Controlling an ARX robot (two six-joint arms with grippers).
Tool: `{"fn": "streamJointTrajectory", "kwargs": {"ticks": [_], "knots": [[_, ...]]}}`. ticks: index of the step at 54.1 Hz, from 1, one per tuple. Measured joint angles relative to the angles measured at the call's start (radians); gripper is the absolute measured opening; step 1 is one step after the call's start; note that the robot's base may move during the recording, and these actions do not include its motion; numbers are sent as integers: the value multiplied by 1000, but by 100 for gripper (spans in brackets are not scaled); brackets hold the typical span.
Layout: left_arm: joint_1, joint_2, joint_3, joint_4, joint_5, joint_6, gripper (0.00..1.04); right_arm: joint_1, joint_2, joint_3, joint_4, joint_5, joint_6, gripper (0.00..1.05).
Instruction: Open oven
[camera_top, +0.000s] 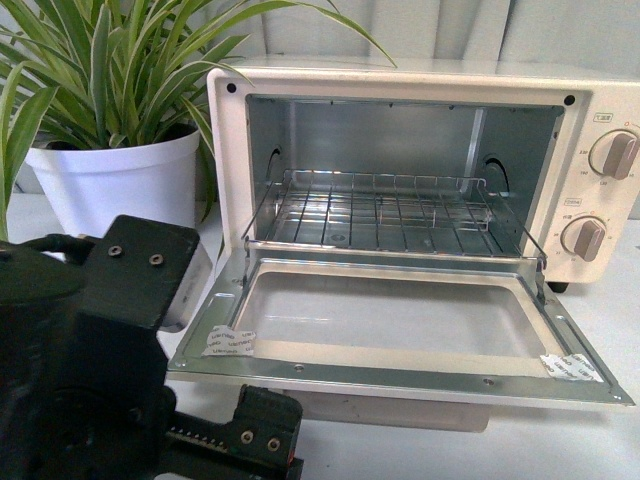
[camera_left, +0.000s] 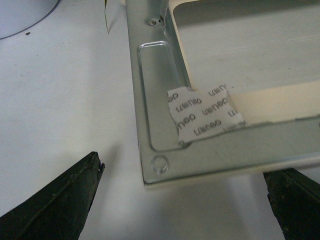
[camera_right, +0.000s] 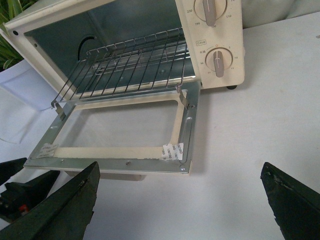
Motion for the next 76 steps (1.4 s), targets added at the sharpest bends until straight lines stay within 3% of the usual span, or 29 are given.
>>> {"fn": "streamJointTrajectory", "kwargs": {"ticks": [8, 20, 26, 33, 40, 52, 55, 59, 63, 76], "knots": [[3, -260, -127, -85, 48, 53, 98, -4, -5, -1, -8, -27, -29, 95], [38, -731, -241, -308, 32, 96, 98, 4, -60, -54, -21, -39, -84, 95], [107, -1036, -287, -461, 52, 87, 98, -31, -126, -97, -19, -73, -112, 95], [130, -1270, -320, -608, 46, 69, 98, -84, -193, -138, -23, -119, -116, 95], [159, -1387, -349, -667, 63, 31, 98, -129, -253, -190, 8, -148, -96, 95], [166, -1397, -351, -669, 62, 24, 98, -135, -284, -208, 21, -134, -90, 95], [161, -1415, -366, -639, 6, 32, 92, -134, -285, -209, 23, -127, -91, 95], [190, -1454, -383, -636, 6, 37, 79, -78, -327, -252, 127, 70, -156, 85], [242, -1481, -390, -646, 48, 39, 67, -48, -425, -266, 69, 206, -207, 72], [385, -1548, -423, -672, 187, 44, 25, -40, -523, -308, 50, 236, -257, 31]]}}
